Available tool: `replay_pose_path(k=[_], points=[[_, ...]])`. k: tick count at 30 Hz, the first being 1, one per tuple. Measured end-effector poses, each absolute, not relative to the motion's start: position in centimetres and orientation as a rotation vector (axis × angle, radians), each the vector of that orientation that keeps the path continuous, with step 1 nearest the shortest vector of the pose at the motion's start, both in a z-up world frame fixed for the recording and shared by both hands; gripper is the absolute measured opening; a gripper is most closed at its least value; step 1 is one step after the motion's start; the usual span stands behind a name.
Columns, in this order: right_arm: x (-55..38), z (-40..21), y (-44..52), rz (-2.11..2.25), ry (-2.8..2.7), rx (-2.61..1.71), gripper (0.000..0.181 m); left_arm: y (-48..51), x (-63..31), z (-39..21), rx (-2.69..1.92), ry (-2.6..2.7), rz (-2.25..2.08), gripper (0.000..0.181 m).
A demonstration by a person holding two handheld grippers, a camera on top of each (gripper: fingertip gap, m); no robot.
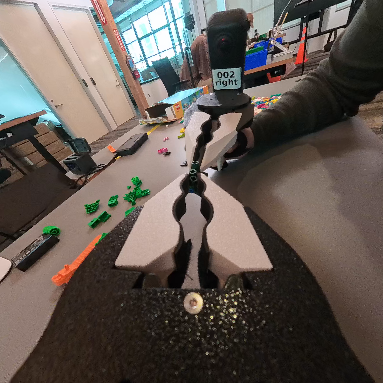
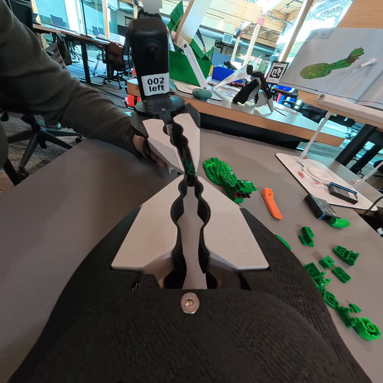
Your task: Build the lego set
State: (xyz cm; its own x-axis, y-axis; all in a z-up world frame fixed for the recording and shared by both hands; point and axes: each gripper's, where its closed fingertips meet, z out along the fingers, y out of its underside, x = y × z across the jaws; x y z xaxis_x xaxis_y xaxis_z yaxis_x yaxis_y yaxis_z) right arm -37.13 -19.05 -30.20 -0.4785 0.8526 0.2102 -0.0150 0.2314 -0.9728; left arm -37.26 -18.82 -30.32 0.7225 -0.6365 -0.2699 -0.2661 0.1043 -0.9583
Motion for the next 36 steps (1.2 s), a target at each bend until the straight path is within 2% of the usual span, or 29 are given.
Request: replay_pose_path(k=[17, 36], points=[[-37.7, -27.5, -18.6, 1.622, -1.461, -0.865, 0.004, -18.4, -37.8, -27.7, -1.365, 0.572, -0.44, 0.005], [-38.8, -28.0, -17.5, 1.819, -1.429, -1.045, 0.004, -17.4, -38.7, -28.2, -1.448, 0.489, -0.548, 0.005]])
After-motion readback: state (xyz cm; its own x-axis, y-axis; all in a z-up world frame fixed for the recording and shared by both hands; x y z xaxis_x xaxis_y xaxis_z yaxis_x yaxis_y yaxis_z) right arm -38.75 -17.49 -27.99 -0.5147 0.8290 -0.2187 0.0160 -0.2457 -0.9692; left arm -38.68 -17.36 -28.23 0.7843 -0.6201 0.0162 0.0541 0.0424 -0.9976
